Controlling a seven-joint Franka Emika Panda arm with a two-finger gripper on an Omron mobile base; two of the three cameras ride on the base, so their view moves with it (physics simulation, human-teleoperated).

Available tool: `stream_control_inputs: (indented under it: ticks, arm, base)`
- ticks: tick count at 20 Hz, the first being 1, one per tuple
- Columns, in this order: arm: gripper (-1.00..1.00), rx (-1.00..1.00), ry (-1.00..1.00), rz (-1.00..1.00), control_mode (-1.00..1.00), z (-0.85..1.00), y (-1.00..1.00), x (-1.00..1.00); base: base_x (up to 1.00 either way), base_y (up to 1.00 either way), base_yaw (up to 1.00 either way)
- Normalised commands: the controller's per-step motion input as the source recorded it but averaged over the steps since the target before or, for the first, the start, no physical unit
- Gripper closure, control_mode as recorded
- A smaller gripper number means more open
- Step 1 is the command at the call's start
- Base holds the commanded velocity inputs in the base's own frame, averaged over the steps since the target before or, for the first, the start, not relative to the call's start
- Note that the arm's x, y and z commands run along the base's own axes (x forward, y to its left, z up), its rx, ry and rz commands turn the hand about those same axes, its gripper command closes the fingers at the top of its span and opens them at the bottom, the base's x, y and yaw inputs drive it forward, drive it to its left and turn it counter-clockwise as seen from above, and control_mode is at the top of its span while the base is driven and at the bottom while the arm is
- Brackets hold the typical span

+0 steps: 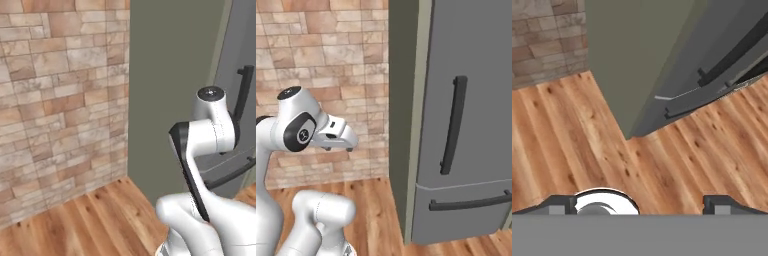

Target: Move the hot dog bun to the plate on the dining table and place the condiment next to that plate. Then navigate to the fridge and take the sausage and place it on the plate as well.

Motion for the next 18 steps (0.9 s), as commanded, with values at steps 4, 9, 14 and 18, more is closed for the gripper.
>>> stream_control_inputs:
  ticks: [4,9,14,18]
  arm:
    - [-1.00,0.00,0.00,0.00,1.00,0.00,0.00,0.00]
    - [-1.00,0.00,0.00,0.00,1.00,0.00,0.00,0.00]
    - [-1.00,0.00,0.00,0.00,1.00,0.00,0.00,0.00]
    - [-1.00,0.00,0.00,0.00,1.00,0.00,0.00,0.00]
  base:
    - [0.35,-0.75,0.10]
    - [0.13,-0.49,-0.10]
    - [0.10,-0.41,-0.17]
    - [0.51,-0.34,-0.11]
